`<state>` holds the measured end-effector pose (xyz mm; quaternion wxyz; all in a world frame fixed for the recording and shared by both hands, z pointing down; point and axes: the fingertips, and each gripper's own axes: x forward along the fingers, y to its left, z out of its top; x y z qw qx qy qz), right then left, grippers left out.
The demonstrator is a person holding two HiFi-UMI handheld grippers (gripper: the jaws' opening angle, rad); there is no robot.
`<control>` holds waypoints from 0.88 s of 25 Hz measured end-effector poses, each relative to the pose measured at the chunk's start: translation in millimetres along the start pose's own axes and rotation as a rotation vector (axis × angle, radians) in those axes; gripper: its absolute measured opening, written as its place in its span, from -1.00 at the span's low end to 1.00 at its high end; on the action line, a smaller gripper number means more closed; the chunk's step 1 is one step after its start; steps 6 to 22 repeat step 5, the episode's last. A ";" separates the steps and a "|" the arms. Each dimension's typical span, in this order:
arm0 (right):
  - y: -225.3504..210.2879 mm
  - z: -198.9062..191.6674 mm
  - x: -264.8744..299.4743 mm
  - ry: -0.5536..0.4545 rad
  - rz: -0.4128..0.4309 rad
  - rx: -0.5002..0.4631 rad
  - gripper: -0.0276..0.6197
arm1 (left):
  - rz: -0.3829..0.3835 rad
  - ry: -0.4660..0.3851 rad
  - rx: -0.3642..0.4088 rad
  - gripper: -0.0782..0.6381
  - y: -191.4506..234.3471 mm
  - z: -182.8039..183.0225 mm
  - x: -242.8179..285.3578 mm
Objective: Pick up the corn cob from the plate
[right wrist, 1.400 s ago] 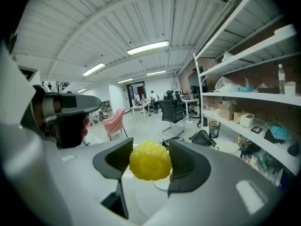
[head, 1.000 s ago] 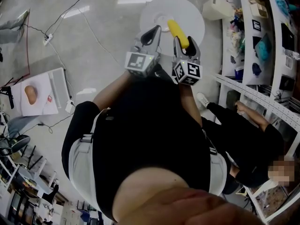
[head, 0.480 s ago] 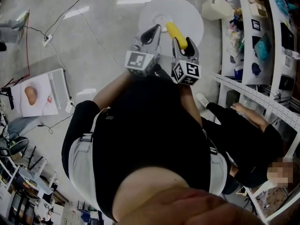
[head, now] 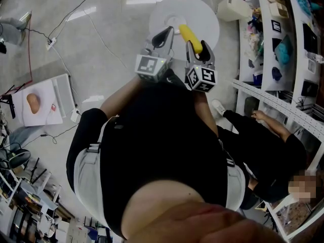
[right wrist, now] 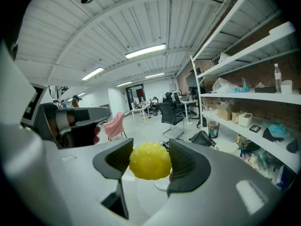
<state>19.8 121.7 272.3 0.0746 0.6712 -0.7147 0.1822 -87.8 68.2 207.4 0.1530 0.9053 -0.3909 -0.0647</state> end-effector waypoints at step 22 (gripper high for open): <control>0.7 -2.0 -1.3 0.004 -0.001 0.010 -0.15 | 0.001 0.001 -0.001 -0.77 -0.5 -0.5 -1.4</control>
